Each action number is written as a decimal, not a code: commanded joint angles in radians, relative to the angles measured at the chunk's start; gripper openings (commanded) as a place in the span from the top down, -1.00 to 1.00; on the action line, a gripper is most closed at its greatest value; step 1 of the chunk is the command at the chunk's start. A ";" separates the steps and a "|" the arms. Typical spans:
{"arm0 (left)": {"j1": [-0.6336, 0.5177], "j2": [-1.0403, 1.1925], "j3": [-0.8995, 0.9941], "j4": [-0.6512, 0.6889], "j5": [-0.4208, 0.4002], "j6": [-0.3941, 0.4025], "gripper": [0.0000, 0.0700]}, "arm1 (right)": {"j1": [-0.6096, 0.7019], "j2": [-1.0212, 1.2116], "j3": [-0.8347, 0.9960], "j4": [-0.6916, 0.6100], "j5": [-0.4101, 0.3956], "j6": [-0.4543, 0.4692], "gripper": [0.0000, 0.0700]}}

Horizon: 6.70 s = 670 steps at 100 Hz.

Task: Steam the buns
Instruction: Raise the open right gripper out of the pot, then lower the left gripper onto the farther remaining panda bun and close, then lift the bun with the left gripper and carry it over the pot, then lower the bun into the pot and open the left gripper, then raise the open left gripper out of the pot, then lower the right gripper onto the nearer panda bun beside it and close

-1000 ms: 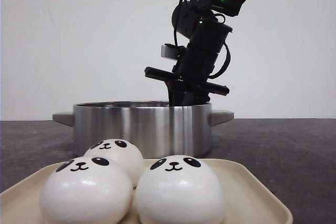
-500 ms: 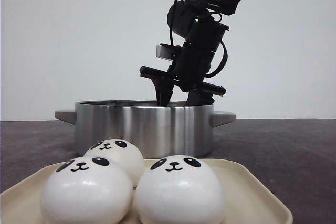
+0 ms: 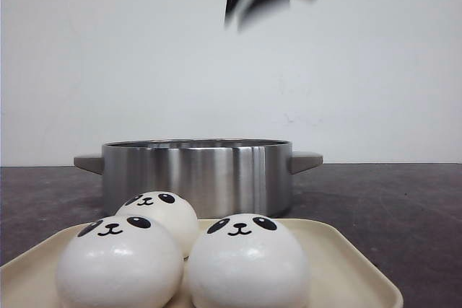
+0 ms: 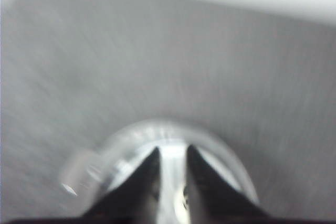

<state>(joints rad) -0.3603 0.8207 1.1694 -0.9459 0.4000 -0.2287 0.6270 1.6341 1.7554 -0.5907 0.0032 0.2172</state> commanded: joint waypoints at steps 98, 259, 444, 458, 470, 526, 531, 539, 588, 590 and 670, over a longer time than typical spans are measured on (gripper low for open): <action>-0.365 0.788 -0.010 0.103 -0.237 -0.137 -0.79 | 0.248 -0.654 0.019 -0.343 0.418 -0.142 1.00; -0.195 0.793 0.375 0.103 -0.243 0.018 0.97 | 0.248 -0.655 0.019 -0.392 0.443 -0.138 1.00; -0.116 1.235 0.799 -0.014 -0.462 -0.051 -0.47 | 0.248 -0.607 0.017 -0.580 0.454 0.025 1.00; -0.131 1.144 0.850 0.020 -0.462 -0.087 -0.46 | 0.246 -0.516 0.017 -0.684 0.393 0.060 1.00; -0.142 1.037 0.850 0.034 -0.472 -0.085 -0.46 | 0.246 -0.428 0.017 -0.702 0.297 0.090 1.00; -0.151 0.439 0.849 -0.221 -0.463 0.066 -0.46 | 0.212 -0.303 -0.412 -0.406 -0.028 0.150 0.97; -0.156 0.392 0.849 -0.255 -0.463 0.072 -0.46 | 0.212 -0.303 -0.474 -0.368 -0.059 0.177 0.85; -0.158 0.321 0.849 -0.313 -0.463 0.082 -0.46 | 0.217 -0.302 -0.571 -0.297 -0.101 0.234 0.32; -0.158 0.086 0.845 -0.428 -0.565 0.090 -0.46 | 0.286 -0.301 -0.759 -0.174 -0.219 0.423 -0.12; -0.158 0.086 0.845 -0.429 -0.565 0.090 -0.46 | 0.291 -0.301 -0.759 -0.175 -0.225 0.428 -0.12; -0.158 0.086 0.831 -0.446 -0.564 0.089 -0.46 | 0.390 -0.004 -0.762 -0.142 -0.163 0.446 0.10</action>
<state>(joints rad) -0.5129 0.8978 1.9808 -1.3968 -0.1593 -0.1478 1.0061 1.5829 0.9913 -0.7403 -0.1616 0.6586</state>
